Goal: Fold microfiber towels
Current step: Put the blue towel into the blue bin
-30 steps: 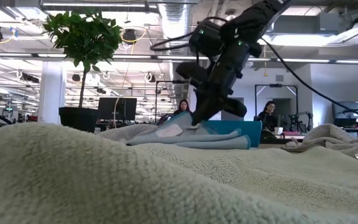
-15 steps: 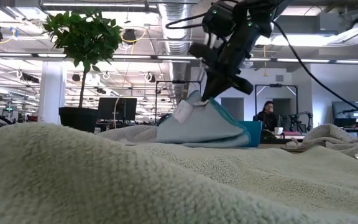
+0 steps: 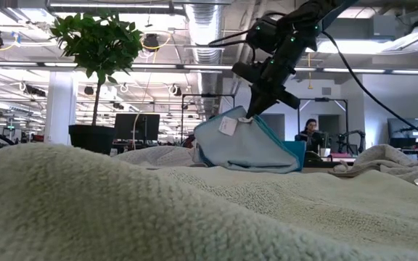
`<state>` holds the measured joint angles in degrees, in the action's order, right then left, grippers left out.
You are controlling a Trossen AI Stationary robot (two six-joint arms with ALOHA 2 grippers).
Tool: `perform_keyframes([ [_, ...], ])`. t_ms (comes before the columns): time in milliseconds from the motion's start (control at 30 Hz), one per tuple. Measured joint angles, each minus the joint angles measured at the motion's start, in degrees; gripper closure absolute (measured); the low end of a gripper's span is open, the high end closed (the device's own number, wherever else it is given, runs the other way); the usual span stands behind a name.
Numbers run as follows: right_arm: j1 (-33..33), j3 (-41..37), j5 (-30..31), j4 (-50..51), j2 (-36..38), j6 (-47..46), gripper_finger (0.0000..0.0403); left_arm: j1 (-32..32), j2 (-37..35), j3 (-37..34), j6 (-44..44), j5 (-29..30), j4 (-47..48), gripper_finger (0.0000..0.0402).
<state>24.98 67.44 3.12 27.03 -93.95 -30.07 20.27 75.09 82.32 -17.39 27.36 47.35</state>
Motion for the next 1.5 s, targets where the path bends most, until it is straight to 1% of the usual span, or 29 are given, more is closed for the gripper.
perform_keyframes([
  [500,8.4,0.0,-1.1,-0.1,0.0,-2.7,0.0396,0.0,0.0,0.0,0.0,0.0,0.0,0.0269],
  [900,16.1,0.0,-1.7,-2.7,0.0,-2.4,0.0395,0.0,0.0,0.0,0.0,0.2,0.0,0.0269],
  [1000,17.5,0.0,-1.5,-4.8,0.0,-2.5,0.0395,0.0,0.0,0.0,0.5,0.3,0.0,0.0269],
  [1100,18.1,0.0,-1.5,-6.9,0.0,-2.5,0.0395,0.0,0.0,0.0,0.7,0.4,0.0,0.0269],
  [1233,18.2,0.0,-1.5,-6.3,-0.2,-1.4,0.0395,0.0,0.0,0.0,0.7,0.4,0.0,0.0269],
  [1367,17.9,0.0,-1.5,-5.6,-1.8,0.0,0.0395,0.0,0.0,0.0,0.7,0.3,0.0,0.0269],
  [1500,17.9,-0.1,-1.5,-4.4,-5.3,0.8,0.0395,0.0,0.0,0.0,0.7,0.3,0.0,0.0269],
])
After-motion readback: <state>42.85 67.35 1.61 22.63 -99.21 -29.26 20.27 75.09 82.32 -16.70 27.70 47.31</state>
